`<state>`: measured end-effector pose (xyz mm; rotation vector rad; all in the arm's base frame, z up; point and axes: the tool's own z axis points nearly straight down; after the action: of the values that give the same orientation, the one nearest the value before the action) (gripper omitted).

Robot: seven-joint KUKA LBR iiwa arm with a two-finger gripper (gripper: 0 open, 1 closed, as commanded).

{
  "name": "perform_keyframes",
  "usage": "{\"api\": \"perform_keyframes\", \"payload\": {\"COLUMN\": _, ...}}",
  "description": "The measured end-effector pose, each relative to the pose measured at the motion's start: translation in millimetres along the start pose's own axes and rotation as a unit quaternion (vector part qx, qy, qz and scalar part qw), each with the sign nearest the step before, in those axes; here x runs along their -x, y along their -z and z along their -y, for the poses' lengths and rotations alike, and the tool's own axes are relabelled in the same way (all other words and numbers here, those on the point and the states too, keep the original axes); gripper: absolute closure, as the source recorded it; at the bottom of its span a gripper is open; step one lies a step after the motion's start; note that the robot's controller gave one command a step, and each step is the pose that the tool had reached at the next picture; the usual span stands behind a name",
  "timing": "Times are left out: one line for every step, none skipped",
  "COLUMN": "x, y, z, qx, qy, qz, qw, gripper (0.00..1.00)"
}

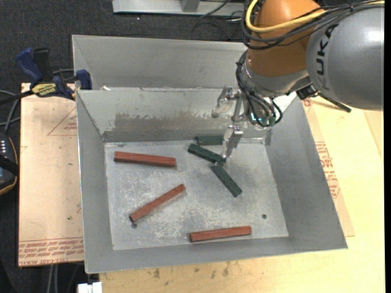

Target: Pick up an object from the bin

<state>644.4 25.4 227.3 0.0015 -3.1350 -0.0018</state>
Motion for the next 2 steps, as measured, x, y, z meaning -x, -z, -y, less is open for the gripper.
{"api": "perform_keyframes", "payload": {"x": 1.5, "y": 4.5, "z": 0.1, "qx": 0.000, "qy": 0.000, "qz": 0.0039, "qw": 1.0000, "gripper": 0.00}}
{"api": "perform_keyframes", "payload": {"x": -4.0, "y": -35.7, "z": -2.3, "qx": 0.000, "qy": -0.027, "qz": 0.0073, "qw": 0.9996, "gripper": 0.00}}
